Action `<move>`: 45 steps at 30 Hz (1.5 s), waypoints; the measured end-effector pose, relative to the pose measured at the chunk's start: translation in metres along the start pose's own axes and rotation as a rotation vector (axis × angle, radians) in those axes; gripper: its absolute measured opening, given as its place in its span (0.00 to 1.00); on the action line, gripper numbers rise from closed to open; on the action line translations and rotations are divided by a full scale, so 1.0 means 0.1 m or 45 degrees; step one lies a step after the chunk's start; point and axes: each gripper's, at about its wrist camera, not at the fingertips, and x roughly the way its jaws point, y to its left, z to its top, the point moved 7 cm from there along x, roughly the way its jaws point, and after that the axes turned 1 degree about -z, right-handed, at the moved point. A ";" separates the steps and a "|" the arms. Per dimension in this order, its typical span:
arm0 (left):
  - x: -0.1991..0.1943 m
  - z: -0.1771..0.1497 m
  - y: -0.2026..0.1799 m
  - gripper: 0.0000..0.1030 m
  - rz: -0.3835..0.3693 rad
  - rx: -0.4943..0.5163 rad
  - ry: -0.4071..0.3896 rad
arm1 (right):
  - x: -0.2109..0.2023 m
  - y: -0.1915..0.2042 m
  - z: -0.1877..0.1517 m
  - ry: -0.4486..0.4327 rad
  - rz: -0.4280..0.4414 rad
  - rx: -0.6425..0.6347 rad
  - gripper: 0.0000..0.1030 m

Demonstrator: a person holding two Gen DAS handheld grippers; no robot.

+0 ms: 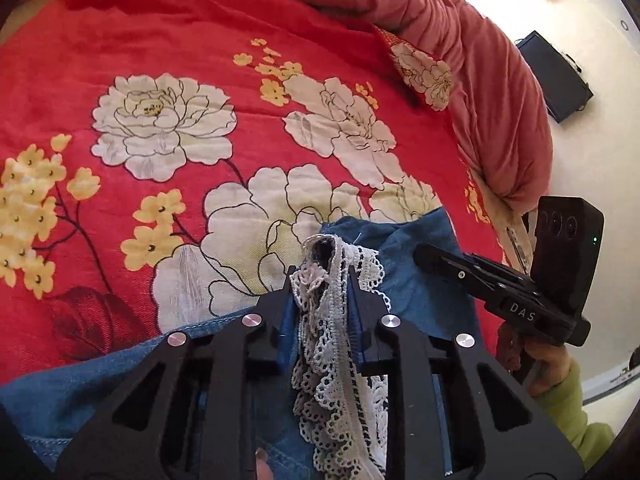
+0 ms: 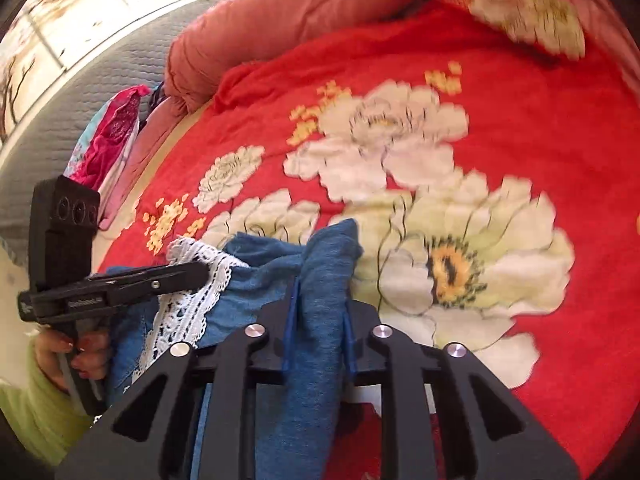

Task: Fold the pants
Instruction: 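Lay the lace hems flat on the pants and open both grippers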

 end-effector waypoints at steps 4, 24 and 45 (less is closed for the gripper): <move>-0.09 0.03 -0.03 0.15 0.133 0.108 -0.059 | 0.13 0.08 0.02 0.012 -0.176 -0.148 0.19; -0.76 -0.86 -0.43 0.48 0.145 0.132 -0.124 | -0.78 1.18 -1.15 -0.003 0.072 -0.543 0.42; -1.21 -1.37 -0.52 0.72 0.446 0.248 -0.208 | -1.14 1.17 -1.21 -0.099 0.093 -0.364 0.69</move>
